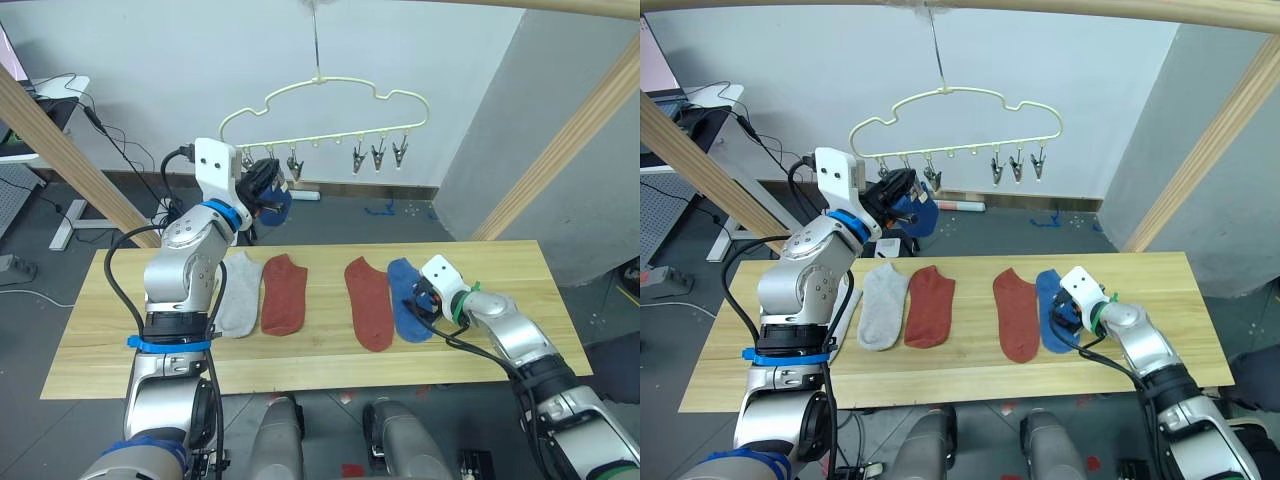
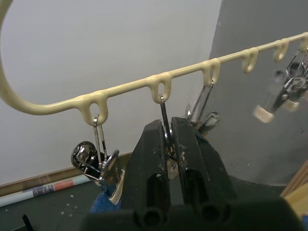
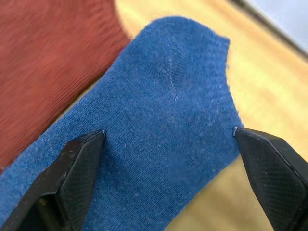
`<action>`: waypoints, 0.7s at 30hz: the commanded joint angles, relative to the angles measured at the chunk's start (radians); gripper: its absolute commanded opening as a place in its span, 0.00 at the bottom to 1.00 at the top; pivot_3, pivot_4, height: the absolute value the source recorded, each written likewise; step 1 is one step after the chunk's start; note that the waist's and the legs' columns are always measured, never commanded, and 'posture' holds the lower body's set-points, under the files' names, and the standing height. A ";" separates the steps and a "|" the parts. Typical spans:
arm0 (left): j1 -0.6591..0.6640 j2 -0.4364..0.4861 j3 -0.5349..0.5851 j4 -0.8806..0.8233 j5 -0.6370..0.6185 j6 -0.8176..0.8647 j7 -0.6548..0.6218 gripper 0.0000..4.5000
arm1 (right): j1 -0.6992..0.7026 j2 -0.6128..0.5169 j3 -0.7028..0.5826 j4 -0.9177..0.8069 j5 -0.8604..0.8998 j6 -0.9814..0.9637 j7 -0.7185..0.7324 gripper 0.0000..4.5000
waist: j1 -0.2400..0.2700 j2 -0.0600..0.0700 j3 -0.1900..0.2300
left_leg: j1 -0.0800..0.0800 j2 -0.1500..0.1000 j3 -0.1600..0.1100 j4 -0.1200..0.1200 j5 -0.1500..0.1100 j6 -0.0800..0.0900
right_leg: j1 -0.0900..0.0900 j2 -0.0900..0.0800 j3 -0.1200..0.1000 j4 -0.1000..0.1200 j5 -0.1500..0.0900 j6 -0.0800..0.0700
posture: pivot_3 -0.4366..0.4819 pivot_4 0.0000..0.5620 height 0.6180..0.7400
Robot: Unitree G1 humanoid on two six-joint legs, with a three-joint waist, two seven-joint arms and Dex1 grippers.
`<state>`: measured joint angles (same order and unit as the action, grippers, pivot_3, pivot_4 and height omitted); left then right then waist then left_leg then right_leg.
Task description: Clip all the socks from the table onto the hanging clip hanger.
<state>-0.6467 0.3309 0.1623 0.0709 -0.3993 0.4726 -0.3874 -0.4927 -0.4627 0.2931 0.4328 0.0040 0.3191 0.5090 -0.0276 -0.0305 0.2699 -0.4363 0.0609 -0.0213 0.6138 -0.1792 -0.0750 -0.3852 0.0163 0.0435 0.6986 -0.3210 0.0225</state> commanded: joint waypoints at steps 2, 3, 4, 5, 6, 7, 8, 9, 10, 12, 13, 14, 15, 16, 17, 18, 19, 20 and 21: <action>0.019 0.001 -0.005 -0.066 -0.005 0.021 0.001 0.00 | -0.006 0.026 -0.014 0.075 -0.022 -0.036 0.028 1.00 | 0.002 0.000 0.000 | 0.000 0.000 0.000 0.000 0.000 0.000 | 0.000 0.000 0.000 0.000 0.000 0.000 | 0.54 0.46 1.00; 0.021 0.001 -0.005 -0.070 -0.005 0.024 0.001 0.00 | -0.005 0.030 -0.017 0.081 -0.023 -0.034 0.036 1.00 | 0.002 0.000 0.000 | 0.001 0.000 -0.001 0.000 0.000 0.000 | 0.001 0.000 0.000 0.000 0.000 0.000 | 0.54 0.46 1.00; 0.021 0.003 -0.003 -0.073 -0.006 0.027 0.000 0.00 | 0.002 0.033 -0.022 0.078 -0.016 -0.019 0.052 1.00 | 0.002 0.000 0.000 | 0.001 0.000 -0.001 0.000 0.000 0.000 | 0.002 0.000 0.000 0.000 0.000 0.000 | 0.54 0.46 1.00; 0.022 0.004 -0.001 -0.075 -0.006 0.030 -0.001 0.00 | 0.007 0.036 -0.028 0.075 -0.012 -0.009 0.065 1.00 | 0.002 0.000 0.000 | 0.002 0.000 0.000 0.000 0.000 0.000 | 0.002 0.000 0.000 0.000 0.000 0.000 | 0.54 0.46 1.00; 0.021 0.007 0.001 -0.075 -0.006 0.032 -0.003 0.00 | 0.013 0.038 -0.033 0.068 -0.010 0.003 0.075 1.00 | 0.002 0.000 0.000 | 0.002 0.000 0.000 0.000 0.000 0.000 | 0.003 0.000 0.000 0.000 0.000 0.000 | 0.54 0.46 1.00; 0.020 0.010 0.003 -0.074 -0.006 0.033 -0.005 0.00 | 0.024 0.036 -0.038 0.055 -0.009 0.015 0.086 0.92 | 0.002 0.000 0.000 | 0.003 0.000 -0.001 0.000 0.000 0.000 | 0.003 0.000 0.000 0.000 0.000 0.000 | 0.54 0.45 1.00; 0.020 0.012 0.004 -0.073 -0.006 0.033 -0.007 0.00 | 0.032 0.035 -0.041 0.045 -0.010 0.022 0.092 0.87 | 0.003 0.000 0.000 | 0.003 0.000 -0.001 0.000 0.000 0.000 | 0.003 0.000 -0.001 0.000 0.000 0.000 | 0.54 0.45 1.00; 0.020 0.014 0.005 -0.074 -0.006 0.033 -0.008 0.00 | 0.043 0.032 -0.045 0.032 -0.013 0.028 0.094 0.79 | 0.003 0.000 0.000 | 0.003 0.000 -0.001 0.000 0.000 0.000 | 0.004 0.000 -0.001 0.000 0.000 0.000 | 0.55 0.45 1.00; 0.021 0.016 0.006 -0.073 -0.006 0.033 -0.008 0.00 | 0.055 0.029 -0.049 0.016 -0.013 0.037 0.099 0.71 | 0.004 0.000 0.000 | 0.003 0.000 -0.001 0.000 0.000 0.000 | 0.004 0.000 -0.001 0.000 0.000 0.000 | 0.55 0.45 1.00; 0.024 0.016 0.006 -0.077 -0.006 0.034 -0.006 0.00 | 0.086 0.018 -0.053 -0.024 -0.011 0.052 0.115 0.58 | 0.005 0.000 0.000 | 0.003 0.000 -0.001 0.000 0.000 0.000 | 0.004 0.000 -0.001 0.000 0.000 0.000 | 0.54 0.45 1.00; 0.025 0.016 0.006 -0.078 -0.006 0.034 -0.006 0.00 | 0.101 0.012 -0.057 -0.044 -0.011 0.059 0.122 0.55 | 0.006 0.000 0.000 | 0.003 0.000 -0.001 0.000 0.000 0.000 | 0.004 0.000 -0.001 0.000 0.000 0.000 | 0.54 0.45 1.00; 0.026 0.015 0.005 -0.078 -0.006 0.034 -0.006 0.00 | 0.114 0.005 -0.060 -0.064 -0.011 0.067 0.129 0.52 | 0.008 0.000 0.000 | 0.003 0.000 -0.001 0.000 0.000 0.001 | 0.005 0.000 -0.001 0.000 0.000 0.000 | 0.54 0.45 1.00; 0.026 0.015 0.005 -0.078 -0.007 0.034 -0.006 0.00 | 0.123 0.001 -0.064 -0.080 -0.012 0.074 0.134 0.44 | 0.010 0.000 0.000 | 0.003 0.000 -0.002 0.000 -0.001 0.001 | 0.005 0.000 -0.001 -0.001 0.000 0.000 | 0.54 0.45 1.00; 0.027 0.014 0.003 -0.078 -0.006 0.034 -0.007 0.00 | 0.136 -0.006 -0.069 -0.102 -0.011 0.083 0.140 0.37 | 0.011 0.000 0.000 | 0.003 0.000 -0.002 0.000 -0.001 0.002 | 0.005 0.000 -0.001 -0.001 0.000 0.000 | 0.54 0.45 1.00; 0.028 0.014 0.003 -0.078 -0.006 0.034 -0.007 0.00 | 0.148 -0.013 -0.074 -0.124 -0.009 0.091 0.146 0.30 | 0.012 0.000 0.000 | 0.003 0.000 -0.002 0.000 -0.001 0.002 | 0.005 0.000 -0.001 -0.001 0.000 0.000 | 0.54 0.45 1.00; 0.029 0.014 0.002 -0.078 -0.007 0.035 -0.008 0.00 | 0.160 -0.021 -0.078 -0.146 -0.008 0.098 0.152 0.23 | 0.013 0.000 0.000 | 0.003 0.000 -0.002 0.000 -0.001 0.002 | 0.005 0.000 -0.001 -0.001 0.000 0.000 | 0.54 0.45 1.00; 0.029 0.014 0.002 -0.078 -0.007 0.035 -0.009 0.00 | 0.169 -0.027 -0.081 -0.165 -0.007 0.105 0.158 0.16 | 0.014 0.000 0.000 | 0.003 0.000 -0.002 0.000 -0.001 0.002 | 0.005 0.000 -0.001 -0.001 0.000 0.000 | 0.54 0.45 1.00; 0.029 0.014 0.001 -0.078 -0.007 0.036 -0.010 0.00 | 0.180 -0.034 -0.086 -0.188 -0.003 0.115 0.165 0.08 | 0.014 0.000 0.000 | 0.003 0.000 -0.002 0.000 -0.001 0.002 | 0.005 0.000 -0.001 -0.001 0.000 0.000 | 0.54 0.45 1.00; 0.029 0.014 0.001 -0.077 -0.007 0.036 -0.010 0.00 | 0.192 -0.040 -0.091 -0.215 0.001 0.121 0.171 0.00 | 0.015 0.000 0.000 | 0.003 0.000 -0.002 0.000 -0.001 0.002 | 0.005 0.000 -0.001 -0.001 0.000 0.000 | 0.54 0.45 1.00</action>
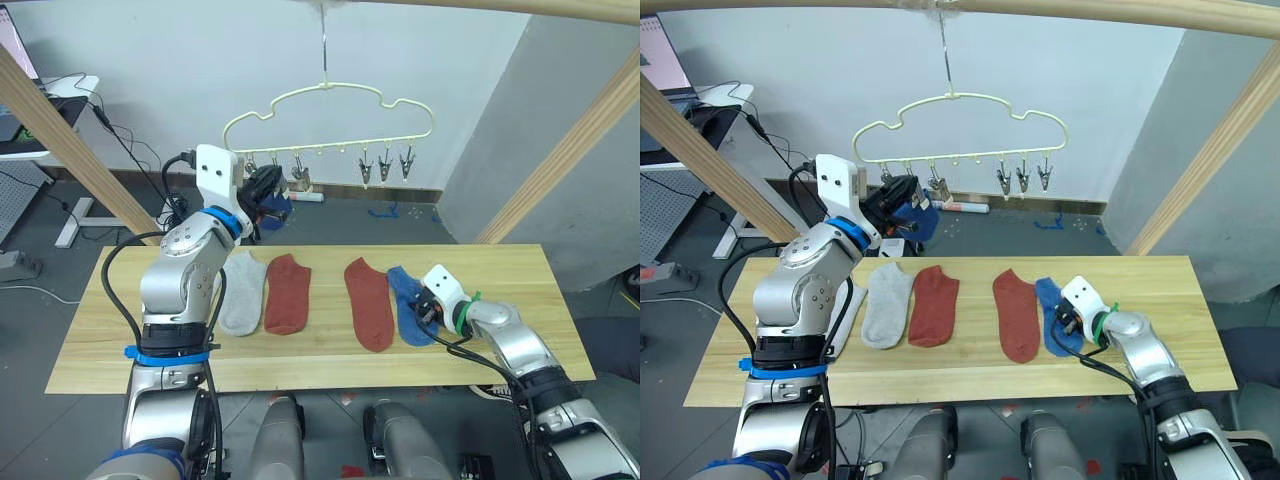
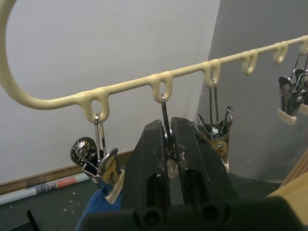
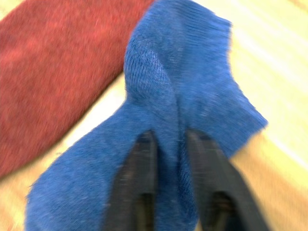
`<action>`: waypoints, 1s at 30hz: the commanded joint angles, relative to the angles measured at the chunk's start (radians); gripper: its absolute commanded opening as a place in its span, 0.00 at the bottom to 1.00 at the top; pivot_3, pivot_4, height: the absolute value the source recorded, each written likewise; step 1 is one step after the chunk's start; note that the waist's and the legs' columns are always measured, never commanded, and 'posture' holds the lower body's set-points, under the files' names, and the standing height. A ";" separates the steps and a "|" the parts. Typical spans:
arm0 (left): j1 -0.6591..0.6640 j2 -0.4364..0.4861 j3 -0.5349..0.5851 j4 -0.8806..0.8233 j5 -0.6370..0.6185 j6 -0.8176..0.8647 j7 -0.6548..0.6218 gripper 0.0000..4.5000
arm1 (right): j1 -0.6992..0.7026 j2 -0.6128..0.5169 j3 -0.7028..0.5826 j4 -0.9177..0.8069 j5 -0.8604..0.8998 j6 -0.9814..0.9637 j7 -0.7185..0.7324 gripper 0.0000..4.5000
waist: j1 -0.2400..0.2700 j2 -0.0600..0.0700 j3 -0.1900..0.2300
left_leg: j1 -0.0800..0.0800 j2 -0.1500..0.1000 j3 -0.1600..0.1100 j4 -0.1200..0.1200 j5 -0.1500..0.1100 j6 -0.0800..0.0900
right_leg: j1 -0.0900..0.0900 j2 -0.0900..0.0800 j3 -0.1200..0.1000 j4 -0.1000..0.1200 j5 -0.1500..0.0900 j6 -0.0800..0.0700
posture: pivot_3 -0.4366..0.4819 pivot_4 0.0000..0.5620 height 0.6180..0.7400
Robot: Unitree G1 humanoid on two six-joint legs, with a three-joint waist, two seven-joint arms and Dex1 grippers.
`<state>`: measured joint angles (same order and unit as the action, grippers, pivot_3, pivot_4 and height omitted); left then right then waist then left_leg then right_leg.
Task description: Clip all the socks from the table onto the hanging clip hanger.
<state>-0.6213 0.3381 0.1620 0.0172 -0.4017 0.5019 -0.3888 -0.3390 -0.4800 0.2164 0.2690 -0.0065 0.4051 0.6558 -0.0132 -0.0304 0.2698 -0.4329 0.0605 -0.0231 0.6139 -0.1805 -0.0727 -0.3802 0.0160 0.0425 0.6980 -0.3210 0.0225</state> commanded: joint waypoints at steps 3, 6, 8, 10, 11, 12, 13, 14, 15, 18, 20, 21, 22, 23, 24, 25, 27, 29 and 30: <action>0.002 0.000 0.006 -0.023 -0.019 0.025 -0.007 0.00 | 0.070 -0.044 -0.027 -0.141 0.018 0.020 0.037 0.00 | 0.002 0.000 0.000 | 0.000 0.000 0.000 0.000 0.000 0.000 | 0.000 0.000 0.000 0.000 0.000 0.000 | 0.53 0.45 1.00; -0.003 -0.026 0.051 -0.033 -0.107 0.128 0.012 0.00 | 0.104 -0.067 -0.036 -0.254 0.005 -0.026 0.030 0.00 | 0.002 0.000 0.000 | 0.000 0.000 0.000 0.000 0.000 0.001 | 0.000 0.000 0.000 0.000 0.000 0.000 | 0.53 0.45 1.00; -0.017 -0.049 0.118 -0.030 -0.213 0.241 0.047 0.00 | 0.131 -0.071 -0.050 -0.352 0.007 -0.064 0.019 0.00 | 0.000 0.000 0.000 | 0.000 0.000 0.000 0.000 0.000 0.001 | 0.000 0.000 0.001 0.000 0.000 0.000 | 0.53 0.45 1.00; -0.038 -0.073 0.202 -0.013 -0.334 0.357 0.096 0.00 | 0.156 -0.064 -0.064 -0.449 0.021 -0.071 0.005 0.00 | -0.003 0.000 0.000 | 0.000 0.000 0.000 0.000 0.000 0.001 | 0.000 0.000 0.000 0.000 0.000 0.000 | 0.53 0.46 1.00; -0.053 -0.086 0.251 -0.002 -0.404 0.416 0.132 0.00 | 0.167 -0.059 -0.065 -0.498 0.024 -0.077 0.001 0.00 | -0.004 0.000 0.000 | 0.000 0.000 -0.001 0.000 0.000 0.001 | 0.000 0.000 0.000 0.000 0.000 0.001 | 0.53 0.46 1.00; -0.064 -0.095 0.284 0.004 -0.455 0.459 0.160 0.00 | 0.174 -0.053 -0.064 -0.533 0.026 -0.078 -0.001 0.00 | -0.005 0.000 0.000 | 0.000 0.001 -0.001 0.000 0.000 0.000 | 0.000 0.000 -0.001 0.000 -0.001 0.002 | 0.53 0.46 1.00; -0.076 -0.106 0.321 0.013 -0.508 0.500 0.196 0.00 | 0.180 -0.045 -0.060 -0.571 0.030 -0.075 -0.003 0.00 | -0.006 0.000 0.000 | 0.000 0.001 -0.001 0.000 0.000 0.000 | 0.000 0.000 -0.001 0.000 -0.002 0.004 | 0.53 0.46 1.00; -0.086 -0.113 0.352 0.023 -0.550 0.531 0.228 0.00 | 0.179 -0.034 -0.052 -0.602 0.033 -0.073 -0.008 0.00 | -0.007 0.000 0.000 | 0.000 0.001 -0.001 0.000 0.000 0.000 | 0.000 0.000 -0.001 0.000 -0.002 0.004 | 0.52 0.45 1.00; -0.093 -0.117 0.372 0.028 -0.579 0.551 0.253 0.00 | 0.178 -0.026 -0.047 -0.622 0.034 -0.070 -0.012 0.00 | -0.007 0.000 0.000 | 0.000 0.001 -0.001 0.000 0.000 0.000 | 0.000 0.000 -0.001 0.000 -0.002 0.004 | 0.52 0.45 1.00; -0.103 -0.127 0.407 0.041 -0.663 0.603 0.314 0.00 | 0.132 0.028 -0.008 -0.672 0.029 -0.050 -0.034 0.00 | -0.008 0.000 0.000 | 0.000 0.000 -0.001 0.000 0.001 -0.002 | 0.000 0.000 -0.001 0.000 -0.002 0.004 | 0.51 0.45 1.00; -0.107 -0.138 0.417 0.038 -0.714 0.621 0.344 0.00 | 0.065 0.097 0.020 -0.680 0.028 -0.007 -0.066 0.00 | -0.014 0.000 0.000 | 0.000 0.000 -0.001 0.000 0.002 -0.003 | 0.000 0.000 0.000 0.000 -0.002 0.003 | 0.51 0.45 1.00; -0.106 -0.139 0.413 0.032 -0.724 0.623 0.354 0.00 | 0.040 0.120 0.032 -0.678 0.028 0.007 -0.075 0.00 | -0.015 0.000 0.000 | 0.000 0.001 -0.001 0.000 0.002 -0.004 | 0.000 0.000 0.000 0.000 0.000 0.001 | 0.51 0.45 1.00; -0.104 -0.139 0.408 0.027 -0.731 0.624 0.361 0.00 | 0.023 0.138 0.040 -0.674 0.027 0.019 -0.081 0.00 | -0.014 0.000 0.000 | 0.000 0.001 -0.002 0.000 0.003 -0.004 | 0.000 0.000 -0.001 0.001 0.000 0.000 | 0.51 0.45 1.00; -0.103 -0.139 0.404 0.025 -0.741 0.625 0.367 0.00 | 0.005 0.157 0.047 -0.664 0.027 0.025 -0.088 0.00 | -0.013 0.000 0.000 | 0.000 0.001 -0.003 0.000 0.003 -0.005 | 0.000 0.000 -0.001 0.001 0.000 0.000 | 0.51 0.45 1.00; -0.102 -0.138 0.399 0.022 -0.747 0.626 0.370 0.00 | -0.011 0.173 0.055 -0.652 0.025 0.030 -0.095 0.00 | -0.012 0.000 0.000 | 0.000 0.001 -0.003 0.000 0.003 -0.005 | 0.000 0.000 -0.001 0.001 0.000 0.000 | 0.51 0.45 1.00; -0.102 -0.136 0.394 0.021 -0.753 0.625 0.374 0.00 | -0.025 0.186 0.063 -0.639 0.022 0.031 -0.100 0.00 | -0.012 0.000 0.000 | 0.000 0.001 -0.003 0.000 0.003 -0.005 | 0.000 0.000 -0.001 0.001 0.000 0.000 | 0.51 0.45 1.00; -0.097 -0.129 0.379 0.017 -0.746 0.613 0.376 0.00 | -0.052 0.212 0.079 -0.609 0.015 0.022 -0.110 0.00 | -0.010 0.000 0.000 | 0.000 0.000 -0.003 0.000 0.003 -0.005 | 0.000 0.000 -0.001 0.000 0.000 0.000 | 0.51 0.45 1.00; -0.096 -0.130 0.381 0.019 -0.755 0.603 0.383 0.00 | -0.075 0.236 0.085 -0.585 0.017 0.020 -0.120 0.00 | -0.010 0.000 0.000 | 0.000 0.000 -0.002 0.000 0.003 -0.005 | 0.000 0.000 -0.001 0.000 0.000 0.000 | 0.51 0.45 1.00; -0.097 -0.131 0.381 0.019 -0.760 0.600 0.386 0.00 | -0.085 0.244 0.085 -0.574 0.017 0.019 -0.122 0.00 | -0.010 0.000 0.000 | 0.000 0.000 -0.002 0.000 0.003 -0.005 | 0.000 0.000 -0.001 0.000 0.000 0.000 | 0.51 0.46 1.00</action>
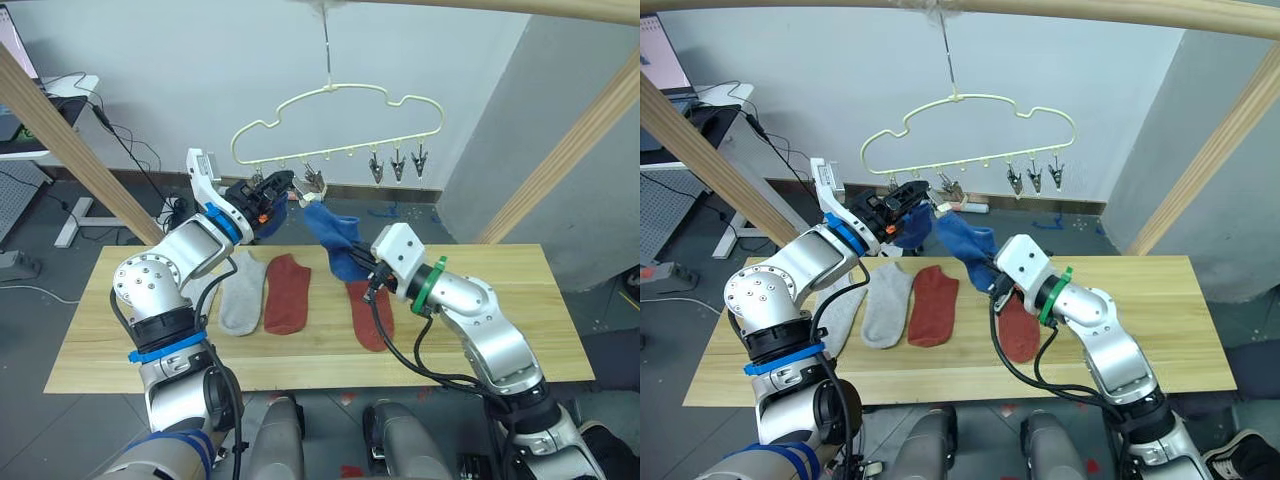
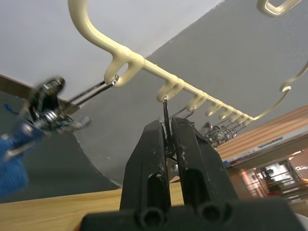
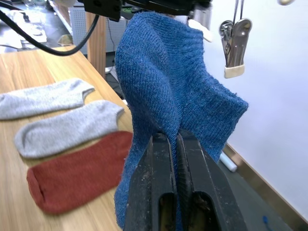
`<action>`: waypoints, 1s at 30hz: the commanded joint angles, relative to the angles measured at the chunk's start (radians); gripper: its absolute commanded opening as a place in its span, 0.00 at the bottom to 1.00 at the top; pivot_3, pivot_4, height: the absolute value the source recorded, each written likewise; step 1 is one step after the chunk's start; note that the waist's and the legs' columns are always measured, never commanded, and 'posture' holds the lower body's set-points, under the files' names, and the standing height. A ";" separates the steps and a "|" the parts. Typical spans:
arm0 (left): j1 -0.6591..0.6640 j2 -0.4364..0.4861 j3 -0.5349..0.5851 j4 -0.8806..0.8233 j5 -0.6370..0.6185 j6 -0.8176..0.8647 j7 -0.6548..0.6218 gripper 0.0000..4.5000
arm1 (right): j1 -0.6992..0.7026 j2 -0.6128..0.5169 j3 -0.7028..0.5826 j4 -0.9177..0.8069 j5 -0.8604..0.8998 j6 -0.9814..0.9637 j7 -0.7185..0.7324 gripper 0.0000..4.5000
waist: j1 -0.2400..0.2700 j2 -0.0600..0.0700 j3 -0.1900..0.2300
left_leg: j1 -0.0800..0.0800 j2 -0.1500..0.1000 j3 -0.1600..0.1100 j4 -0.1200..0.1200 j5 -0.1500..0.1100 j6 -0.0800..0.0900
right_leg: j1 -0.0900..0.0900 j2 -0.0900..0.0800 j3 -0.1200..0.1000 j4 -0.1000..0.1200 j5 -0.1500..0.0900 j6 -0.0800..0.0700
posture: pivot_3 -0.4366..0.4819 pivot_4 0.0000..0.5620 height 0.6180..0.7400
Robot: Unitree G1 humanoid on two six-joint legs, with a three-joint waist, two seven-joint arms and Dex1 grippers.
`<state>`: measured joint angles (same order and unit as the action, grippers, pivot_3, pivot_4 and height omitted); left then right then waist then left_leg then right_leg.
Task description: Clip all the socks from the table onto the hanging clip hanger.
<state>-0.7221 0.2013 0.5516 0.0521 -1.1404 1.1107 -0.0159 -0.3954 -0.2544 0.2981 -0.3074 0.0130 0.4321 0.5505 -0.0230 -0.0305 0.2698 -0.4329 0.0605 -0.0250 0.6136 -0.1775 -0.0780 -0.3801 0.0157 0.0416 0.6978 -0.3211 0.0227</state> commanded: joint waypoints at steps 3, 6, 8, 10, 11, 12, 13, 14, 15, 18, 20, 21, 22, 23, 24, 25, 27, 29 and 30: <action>0.007 0.009 -0.016 -0.021 -0.027 -0.012 0.015 0.00 | -0.041 0.035 -0.001 0.018 0.008 -0.007 -0.020 0.00 | 0.000 0.000 0.000 | 0.000 0.000 0.000 0.000 0.000 0.000 | 0.000 0.000 0.000 0.000 0.000 0.000 | 0.52 0.46 1.00; 0.010 0.016 -0.022 -0.025 -0.033 -0.013 0.014 0.00 | -0.028 0.034 0.001 0.016 0.011 -0.006 -0.014 0.00 | 0.001 0.000 0.000 | 0.000 0.000 0.000 0.000 0.000 0.000 | 0.000 0.000 0.000 0.000 0.000 0.000 | 0.52 0.46 1.00; 0.009 0.020 -0.021 -0.022 -0.036 -0.020 0.018 0.00 | -0.013 0.029 0.004 0.010 0.012 -0.004 -0.010 0.00 | 0.002 0.000 0.000 | 0.000 0.000 0.000 0.000 0.000 0.000 | 0.000 0.000 0.000 0.000 0.000 0.000 | 0.52 0.46 1.00; 0.008 0.024 -0.022 -0.019 -0.035 -0.028 0.018 0.00 | 0.002 0.028 0.002 0.002 0.019 0.005 -0.008 0.00 | 0.004 0.000 0.000 | 0.000 0.000 0.000 0.000 0.000 0.000 | 0.000 0.000 0.000 0.000 0.000 0.000 | 0.53 0.46 1.00; 0.009 0.026 -0.022 -0.019 -0.036 -0.030 0.018 0.00 | 0.008 0.029 0.001 0.000 0.023 0.010 -0.008 0.00 | 0.005 0.000 0.000 | 0.000 0.000 0.000 0.000 0.000 0.000 | 0.000 0.000 0.000 0.000 0.000 0.000 | 0.53 0.46 1.00; 0.010 0.027 -0.024 -0.019 -0.038 -0.031 0.018 0.00 | 0.012 0.029 0.000 -0.001 0.025 0.013 -0.009 0.00 | 0.006 0.000 0.000 | 0.000 0.000 0.000 0.000 0.000 0.000 | 0.000 0.000 0.000 0.000 0.000 0.000 | 0.53 0.46 1.00; 0.011 0.028 -0.025 -0.019 -0.040 -0.032 0.018 0.00 | 0.014 0.029 0.000 -0.001 0.024 0.012 -0.010 0.00 | 0.006 0.000 0.000 | 0.000 0.001 0.000 0.000 0.000 0.000 | 0.000 0.000 0.000 0.000 0.000 0.000 | 0.53 0.46 1.00; 0.013 0.030 -0.028 -0.020 -0.041 -0.033 0.017 0.00 | 0.016 0.029 -0.001 -0.001 0.025 0.014 -0.011 0.00 | 0.006 0.000 0.000 | 0.000 0.001 0.000 -0.001 0.000 0.000 | 0.000 0.000 0.000 0.000 0.000 0.000 | 0.53 0.46 1.00; 0.016 0.033 -0.033 -0.023 -0.038 -0.032 0.014 0.00 | 0.017 0.032 -0.003 -0.001 0.026 0.016 -0.013 0.00 | 0.006 0.000 0.000 | 0.000 0.001 0.000 -0.001 0.000 0.000 | 0.000 0.000 0.000 0.000 0.000 0.000 | 0.53 0.46 1.00; 0.022 0.034 -0.038 -0.027 -0.044 -0.032 0.014 0.00 | 0.008 0.038 -0.007 0.005 0.024 0.009 -0.018 0.00 | 0.006 0.000 0.000 | 0.000 0.001 0.000 -0.001 0.000 0.000 | 0.000 0.000 0.000 0.000 0.000 0.000 | 0.53 0.45 1.00; 0.023 0.036 -0.046 -0.031 -0.048 -0.030 0.012 0.00 | -0.014 0.053 -0.020 0.013 0.035 0.004 -0.021 0.00 | 0.006 0.000 0.000 | 0.000 0.001 0.000 -0.001 0.000 0.000 | 0.000 0.000 0.000 0.000 0.000 0.000 | 0.53 0.45 1.00; 0.024 0.037 -0.050 -0.032 -0.050 -0.030 0.011 0.00 | -0.020 0.058 -0.024 0.015 0.039 0.004 -0.022 0.00 | 0.006 0.000 0.000 | 0.000 0.001 0.000 -0.001 0.000 0.000 | 0.000 0.000 0.000 0.000 0.000 0.000 | 0.53 0.45 1.00; 0.024 0.040 -0.053 -0.032 -0.051 -0.030 0.010 0.00 | -0.029 0.062 -0.030 0.020 0.045 -0.001 -0.020 0.00 | 0.006 0.000 0.000 | 0.000 0.001 0.000 -0.001 0.000 0.000 | 0.000 0.000 0.000 0.000 0.000 0.000 | 0.53 0.45 1.00; 0.025 0.042 -0.054 -0.031 -0.053 -0.031 0.010 0.00 | -0.033 0.064 -0.032 0.022 0.047 -0.004 -0.019 0.00 | 0.006 0.000 0.000 | 0.000 0.001 0.000 -0.001 0.000 0.000 | 0.000 0.000 0.000 0.000 0.000 0.000 | 0.53 0.44 1.00; 0.026 0.044 -0.056 -0.031 -0.054 -0.032 0.009 0.00 | -0.040 0.070 -0.037 0.026 0.054 -0.006 -0.018 0.00 | 0.007 0.000 0.000 | 0.000 0.001 0.000 -0.001 0.000 0.000 | 0.000 0.000 0.000 0.000 0.000 0.000 | 0.53 0.44 1.00; 0.026 0.045 -0.058 -0.030 -0.055 -0.033 0.009 0.00 | -0.046 0.073 -0.040 0.030 0.058 -0.007 -0.017 0.00 | 0.007 0.000 0.000 | 0.000 0.001 -0.001 -0.001 0.000 0.000 | 0.000 0.000 0.000 0.000 0.000 0.000 | 0.53 0.44 1.00; 0.026 0.047 -0.060 -0.029 -0.057 -0.033 0.006 0.00 | -0.055 0.078 -0.041 0.040 0.064 -0.004 -0.015 0.00 | 0.007 0.000 0.000 | 0.000 0.001 0.000 -0.001 0.000 0.000 | 0.000 0.000 0.000 0.000 0.000 0.000 | 0.53 0.44 1.00; 0.028 0.047 -0.062 -0.032 -0.059 -0.034 0.006 0.00 | -0.060 0.081 -0.039 0.049 0.068 -0.005 -0.014 0.00 | 0.007 0.000 0.000 | 0.000 0.000 0.000 -0.001 0.000 0.000 | 0.000 0.000 0.000 0.000 0.000 0.000 | 0.53 0.43 1.00; 0.029 0.047 -0.063 -0.033 -0.060 -0.034 0.005 0.00 | -0.063 0.083 -0.038 0.053 0.068 -0.006 -0.015 0.00 | 0.009 0.000 0.000 | 0.000 0.000 0.000 -0.001 0.000 0.000 | 0.000 0.000 0.000 0.000 0.000 0.000 | 0.53 0.43 1.00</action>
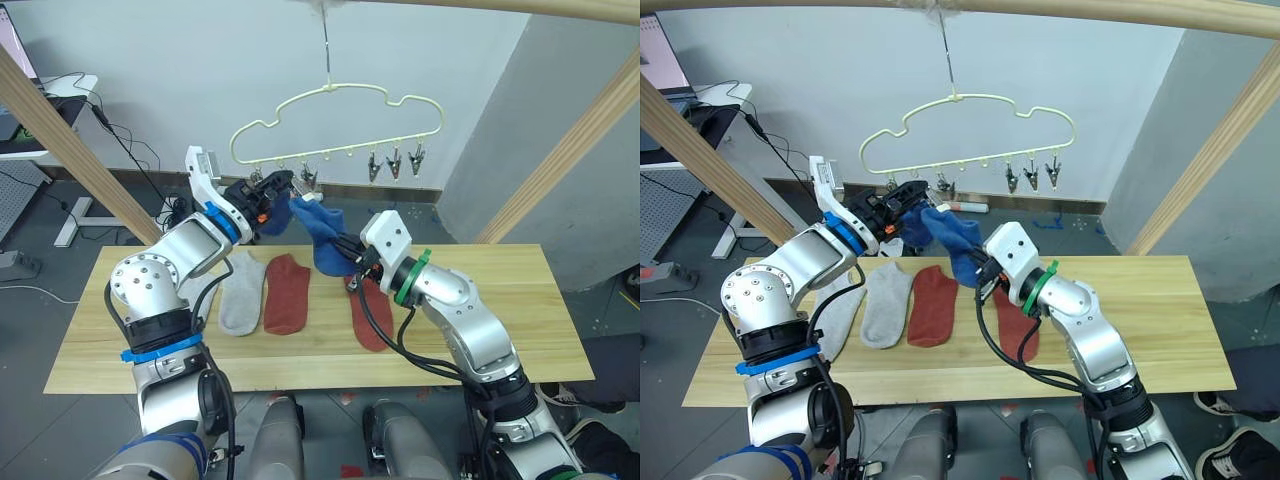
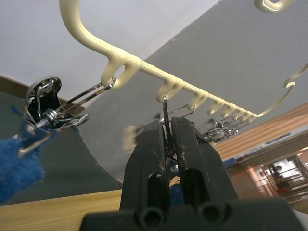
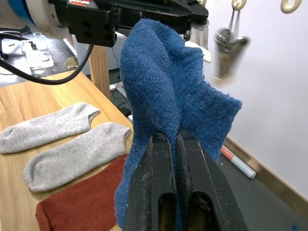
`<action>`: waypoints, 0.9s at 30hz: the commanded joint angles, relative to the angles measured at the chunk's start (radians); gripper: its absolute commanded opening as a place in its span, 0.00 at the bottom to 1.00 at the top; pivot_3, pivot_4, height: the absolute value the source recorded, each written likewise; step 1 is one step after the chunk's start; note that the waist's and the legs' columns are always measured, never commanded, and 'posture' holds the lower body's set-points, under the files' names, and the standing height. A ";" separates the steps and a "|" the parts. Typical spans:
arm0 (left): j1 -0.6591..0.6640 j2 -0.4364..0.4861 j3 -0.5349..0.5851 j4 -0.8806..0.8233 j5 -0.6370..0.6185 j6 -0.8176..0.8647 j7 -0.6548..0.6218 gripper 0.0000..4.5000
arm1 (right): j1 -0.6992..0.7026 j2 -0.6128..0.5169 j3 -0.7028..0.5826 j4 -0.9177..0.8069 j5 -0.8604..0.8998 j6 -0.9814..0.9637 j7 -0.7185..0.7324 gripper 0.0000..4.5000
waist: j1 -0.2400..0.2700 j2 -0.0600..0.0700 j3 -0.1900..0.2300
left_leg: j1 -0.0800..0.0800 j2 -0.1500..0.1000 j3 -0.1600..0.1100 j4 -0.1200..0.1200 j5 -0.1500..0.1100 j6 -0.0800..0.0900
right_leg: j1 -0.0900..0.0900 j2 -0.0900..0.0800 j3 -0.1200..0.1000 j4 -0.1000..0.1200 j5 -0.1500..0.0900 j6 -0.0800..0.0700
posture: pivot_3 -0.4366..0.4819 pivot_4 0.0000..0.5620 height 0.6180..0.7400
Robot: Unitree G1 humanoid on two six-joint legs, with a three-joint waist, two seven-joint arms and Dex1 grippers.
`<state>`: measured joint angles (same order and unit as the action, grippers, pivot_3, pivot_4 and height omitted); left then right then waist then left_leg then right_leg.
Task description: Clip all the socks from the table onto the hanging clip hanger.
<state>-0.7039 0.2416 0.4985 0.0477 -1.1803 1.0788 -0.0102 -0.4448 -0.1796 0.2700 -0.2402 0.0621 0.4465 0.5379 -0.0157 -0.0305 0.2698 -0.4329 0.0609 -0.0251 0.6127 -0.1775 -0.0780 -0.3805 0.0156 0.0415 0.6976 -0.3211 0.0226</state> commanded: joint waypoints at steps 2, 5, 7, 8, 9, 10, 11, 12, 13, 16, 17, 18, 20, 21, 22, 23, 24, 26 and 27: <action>0.013 0.007 -0.012 -0.031 -0.021 -0.005 0.000 0.00 | -0.019 0.011 -0.006 -0.006 0.016 -0.019 -0.002 0.00 | 0.001 0.000 0.000 | 0.000 0.000 0.000 0.000 0.000 0.000 | 0.000 0.000 0.000 0.000 0.000 0.000 | 0.54 0.42 1.00; 0.013 0.005 -0.009 -0.037 -0.029 -0.008 0.005 0.00 | -0.020 0.006 0.005 0.003 0.007 -0.015 0.003 0.00 | 0.002 0.000 0.000 | 0.000 0.000 0.000 0.000 0.000 0.000 | 0.000 0.000 0.000 0.000 0.000 0.000 | 0.54 0.41 1.00; 0.014 0.010 -0.009 -0.041 -0.031 -0.007 0.003 0.00 | -0.017 0.015 0.000 0.006 0.018 0.005 -0.001 0.00 | 0.003 0.000 0.000 | 0.000 0.000 0.000 0.000 0.000 0.000 | 0.000 0.000 0.000 0.000 0.000 0.000 | 0.55 0.41 1.00; 0.015 0.013 -0.008 -0.042 -0.032 -0.008 0.002 0.00 | -0.018 0.020 -0.002 0.010 0.024 0.014 -0.001 0.00 | 0.003 0.000 0.000 | 0.000 0.000 0.000 0.000 0.000 0.000 | 0.000 0.000 0.000 0.000 0.000 0.000 | 0.55 0.42 1.00; 0.015 0.015 -0.008 -0.042 -0.033 -0.009 0.002 0.00 | -0.019 0.023 -0.004 0.012 0.028 0.020 -0.002 0.00 | 0.004 0.000 0.000 | 0.000 0.000 0.000 0.000 0.000 0.000 | 0.000 0.000 0.000 0.000 0.000 0.000 | 0.55 0.42 1.00; 0.016 0.017 -0.008 -0.041 -0.034 -0.009 0.002 0.00 | -0.018 0.031 -0.009 0.012 0.038 0.031 -0.004 0.00 | 0.004 0.000 0.000 | 0.000 0.000 0.000 0.000 0.000 0.000 | 0.000 0.000 0.000 0.000 0.000 0.000 | 0.55 0.42 1.00; 0.017 0.018 -0.008 -0.042 -0.035 -0.010 0.003 0.00 | -0.017 0.040 -0.019 0.010 0.053 0.049 -0.006 0.00 | 0.005 0.000 0.000 | 0.000 0.001 0.000 0.000 0.000 0.000 | 0.000 0.000 0.000 0.000 0.000 0.000 | 0.55 0.41 1.00; 0.018 0.019 -0.009 -0.042 -0.035 -0.012 0.003 0.00 | -0.014 0.048 -0.028 0.008 0.067 0.066 -0.007 0.00 | 0.006 0.000 0.000 | 0.000 0.001 0.000 0.000 0.000 0.000 | 0.000 -0.001 0.000 0.000 0.000 0.000 | 0.55 0.42 1.00; 0.019 0.020 -0.010 -0.044 -0.035 -0.014 0.003 0.00 | -0.012 0.053 -0.035 0.005 0.079 0.080 -0.008 0.00 | 0.007 0.000 0.000 | 0.000 0.001 0.000 0.000 0.000 0.000 | 0.000 -0.001 0.000 0.000 0.000 0.000 | 0.55 0.42 1.00; 0.027 0.021 -0.011 -0.053 -0.041 -0.015 0.004 0.00 | -0.005 0.057 -0.048 -0.005 0.098 0.107 -0.014 0.00 | 0.011 0.000 0.000 | 0.000 0.001 0.000 0.000 0.000 0.000 | 0.000 -0.001 0.000 0.000 0.000 0.000 | 0.55 0.42 1.00; 0.032 0.022 -0.013 -0.056 -0.043 -0.016 0.005 0.00 | -0.004 0.060 -0.055 -0.008 0.109 0.118 -0.019 0.00 | 0.012 0.000 0.000 | 0.000 0.001 0.000 0.000 0.000 0.000 | 0.000 -0.001 0.000 0.000 0.000 0.000 | 0.55 0.42 1.00; 0.034 0.023 -0.016 -0.057 -0.043 -0.017 0.004 0.00 | -0.006 0.062 -0.060 -0.009 0.117 0.125 -0.022 0.00 | 0.013 0.000 0.000 | 0.000 0.000 0.000 0.000 0.000 0.000 | 0.000 -0.001 0.000 0.000 0.000 0.000 | 0.55 0.42 1.00; 0.035 0.025 -0.020 -0.056 -0.044 -0.019 0.004 0.00 | -0.011 0.071 -0.074 -0.009 0.136 0.142 -0.028 0.00 | 0.014 0.000 0.000 | 0.000 0.000 0.000 0.000 0.000 0.000 | 0.000 -0.001 0.000 0.000 0.000 0.000 | 0.55 0.42 1.00; 0.034 0.025 -0.021 -0.056 -0.046 -0.021 0.004 0.00 | -0.011 0.081 -0.085 -0.010 0.150 0.157 -0.036 0.00 | 0.013 0.000 0.000 | 0.000 0.001 0.000 0.000 0.000 0.000 | 0.000 -0.001 0.000 0.000 0.000 0.000 | 0.55 0.42 1.00; 0.036 0.026 -0.022 -0.057 -0.047 -0.021 0.003 0.00 | -0.011 0.086 -0.092 -0.012 0.159 0.166 -0.041 0.00 | 0.013 0.000 0.000 | 0.000 0.001 0.000 0.000 0.000 0.000 | 0.000 -0.001 0.000 0.000 0.000 0.000 | 0.55 0.42 1.00; 0.036 0.028 -0.023 -0.055 -0.047 -0.023 0.002 0.00 | -0.012 0.087 -0.094 -0.013 0.163 0.169 -0.042 0.00 | 0.013 0.000 0.000 | 0.000 0.001 0.000 0.000 0.000 0.000 | 0.000 -0.001 0.000 0.000 0.000 0.000 | 0.55 0.42 1.00; 0.036 0.029 -0.025 -0.054 -0.047 -0.024 0.002 0.00 | -0.014 0.087 -0.095 -0.014 0.165 0.170 -0.043 0.00 | 0.013 0.000 0.000 | 0.000 0.001 0.000 0.000 0.000 0.000 | -0.001 -0.001 0.000 0.000 0.000 0.000 | 0.55 0.42 1.00; 0.036 0.030 -0.027 -0.054 -0.049 -0.025 0.001 0.00 | -0.018 0.086 -0.095 -0.017 0.171 0.172 -0.045 0.00 | 0.013 0.000 0.000 | 0.000 0.001 0.000 -0.001 0.000 0.000 | -0.001 -0.001 0.000 0.000 0.000 0.000 | 0.55 0.42 1.00; 0.037 0.030 -0.029 -0.054 -0.049 -0.025 0.001 0.00 | -0.022 0.089 -0.098 -0.019 0.178 0.176 -0.048 0.00 | 0.013 0.000 0.000 | 0.000 0.001 0.000 -0.001 0.000 0.000 | -0.001 -0.001 0.000 0.000 0.000 0.000 | 0.55 0.42 1.00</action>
<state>-0.6749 0.2620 0.4760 0.0157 -1.2153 1.0598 -0.0100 -0.4512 -0.0970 0.1854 -0.2079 0.2191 0.6251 0.4959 -0.0023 -0.0305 0.2698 -0.4331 0.0615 -0.0250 0.6122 -0.1776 -0.0780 -0.3811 0.0147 0.0413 0.6975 -0.3210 0.0226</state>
